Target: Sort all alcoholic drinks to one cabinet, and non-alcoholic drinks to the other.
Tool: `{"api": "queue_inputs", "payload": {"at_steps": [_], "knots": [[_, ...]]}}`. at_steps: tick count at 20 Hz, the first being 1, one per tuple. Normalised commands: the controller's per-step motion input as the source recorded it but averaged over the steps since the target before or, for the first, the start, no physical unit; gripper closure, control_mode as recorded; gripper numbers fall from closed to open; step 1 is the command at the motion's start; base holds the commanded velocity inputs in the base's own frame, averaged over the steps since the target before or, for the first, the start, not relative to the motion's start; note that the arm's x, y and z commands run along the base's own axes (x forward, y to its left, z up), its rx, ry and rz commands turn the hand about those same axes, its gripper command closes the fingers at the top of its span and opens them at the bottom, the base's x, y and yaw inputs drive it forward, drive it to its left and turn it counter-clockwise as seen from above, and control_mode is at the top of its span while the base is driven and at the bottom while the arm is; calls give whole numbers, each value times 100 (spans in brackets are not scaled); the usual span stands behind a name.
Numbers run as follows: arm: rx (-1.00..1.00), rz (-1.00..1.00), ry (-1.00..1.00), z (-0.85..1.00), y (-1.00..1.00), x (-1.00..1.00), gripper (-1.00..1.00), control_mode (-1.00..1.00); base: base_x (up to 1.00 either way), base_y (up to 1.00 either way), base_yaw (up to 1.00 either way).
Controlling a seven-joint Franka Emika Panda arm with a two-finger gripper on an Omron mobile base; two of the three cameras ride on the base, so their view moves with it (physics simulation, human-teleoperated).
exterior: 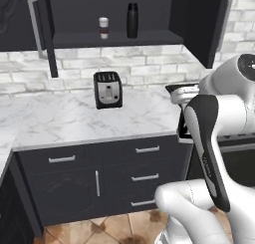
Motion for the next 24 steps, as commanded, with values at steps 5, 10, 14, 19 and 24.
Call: {"api": "queue_inputs", "payload": {"at_steps": [5, 10, 14, 19, 24], "knots": [[0, 0, 0, 0, 0, 0, 100, 100, -43, -33, 0], [0, 0, 0, 0, 0, 0, 100, 100, -28, -42, 0], [0, 0, 0, 0, 0, 0, 100, 100, -20, -44, 0], [0, 0, 0, 0, 0, 0, 100, 100, -14, -47, 0], [0, 0, 0, 0, 0, 0, 100, 100, -15, -49, 0]]}}
